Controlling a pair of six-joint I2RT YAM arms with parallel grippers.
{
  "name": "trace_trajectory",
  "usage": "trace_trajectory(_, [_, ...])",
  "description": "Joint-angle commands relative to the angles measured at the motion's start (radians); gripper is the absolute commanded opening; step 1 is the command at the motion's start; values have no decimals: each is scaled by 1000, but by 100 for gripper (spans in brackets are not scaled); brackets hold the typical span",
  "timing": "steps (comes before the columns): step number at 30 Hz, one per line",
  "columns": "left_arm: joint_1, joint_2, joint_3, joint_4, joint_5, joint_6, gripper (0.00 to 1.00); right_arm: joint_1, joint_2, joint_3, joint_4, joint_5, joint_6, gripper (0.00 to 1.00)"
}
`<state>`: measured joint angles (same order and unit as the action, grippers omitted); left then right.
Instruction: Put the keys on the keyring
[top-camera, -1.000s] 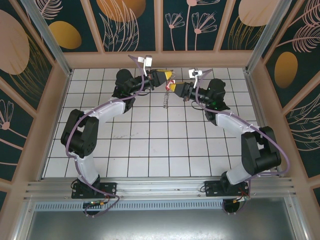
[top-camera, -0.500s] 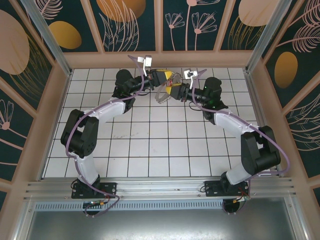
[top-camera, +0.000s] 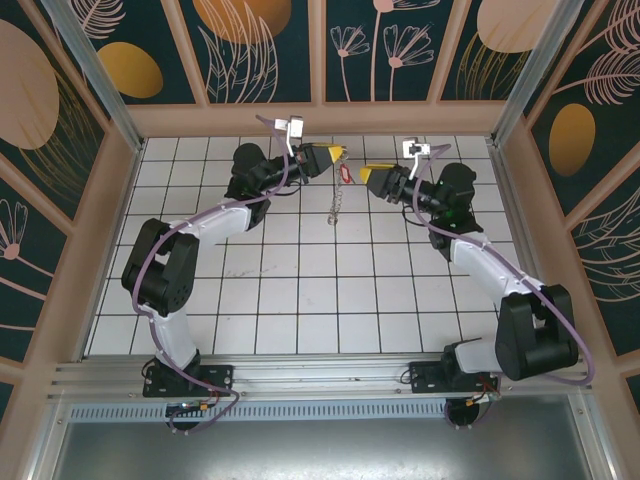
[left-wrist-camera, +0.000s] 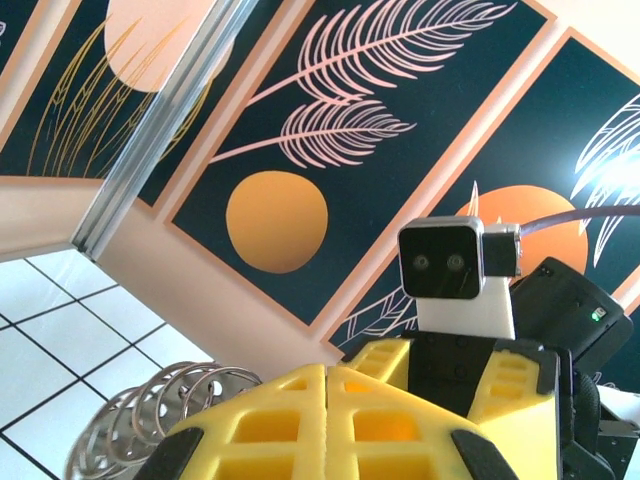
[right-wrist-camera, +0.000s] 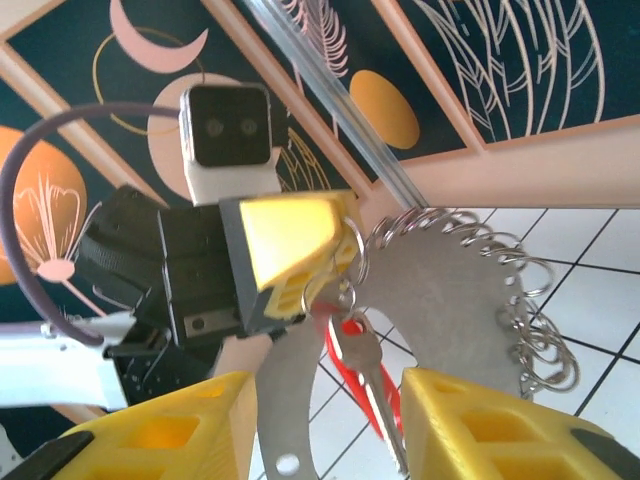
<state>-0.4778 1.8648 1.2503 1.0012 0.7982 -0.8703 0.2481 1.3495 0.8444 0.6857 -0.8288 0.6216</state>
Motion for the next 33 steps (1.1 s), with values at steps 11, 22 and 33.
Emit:
trace_trajectory(11, [-18,-56,-8,83,-30,-19,0,22,129,92,221,57,222,45])
trace_trajectory(22, [-22,-49,-3,81,-28,-16,0,41,169,124,252,61,237,42])
trace_trajectory(33, [-25,-48,3,80,-28,-17,0,60,183,142,250,54,236,36])
